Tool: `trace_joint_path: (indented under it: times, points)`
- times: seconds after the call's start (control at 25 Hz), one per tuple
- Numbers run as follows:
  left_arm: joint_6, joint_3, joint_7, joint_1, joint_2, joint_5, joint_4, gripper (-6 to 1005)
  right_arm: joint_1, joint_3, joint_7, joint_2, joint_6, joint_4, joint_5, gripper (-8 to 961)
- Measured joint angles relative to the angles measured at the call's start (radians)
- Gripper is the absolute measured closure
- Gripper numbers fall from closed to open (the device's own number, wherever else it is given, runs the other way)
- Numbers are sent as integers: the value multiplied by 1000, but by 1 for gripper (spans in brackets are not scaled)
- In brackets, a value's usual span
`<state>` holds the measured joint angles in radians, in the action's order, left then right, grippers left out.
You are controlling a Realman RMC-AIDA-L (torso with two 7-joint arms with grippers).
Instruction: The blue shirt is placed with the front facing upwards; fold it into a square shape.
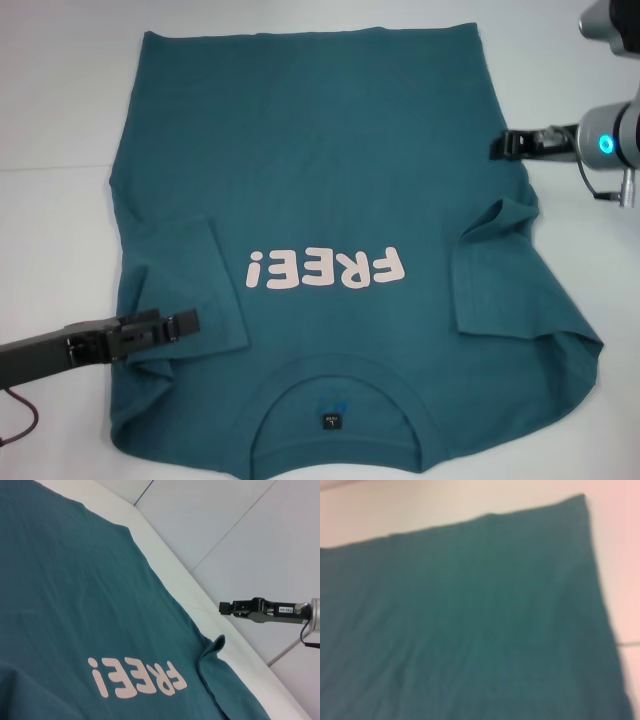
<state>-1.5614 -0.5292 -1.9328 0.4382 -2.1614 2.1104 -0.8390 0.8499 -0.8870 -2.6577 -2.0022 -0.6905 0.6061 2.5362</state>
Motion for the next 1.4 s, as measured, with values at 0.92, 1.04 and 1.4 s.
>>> trace_joint_path:
  times: [0.92, 1.04, 1.4]
  points:
    - [-80, 79, -417, -15, 38, 54, -56, 64, -295, 228, 262, 81, -952, 264, -550, 428]
    - [-90, 79, -519, -28, 39, 87, -73, 64, -315, 234, 270, 84, -949, 264, -548, 306]
    - [-92, 81, -587, -45, 35, 188, -68, 64, -333, 239, 281, 88, -951, 264, -548, 122]
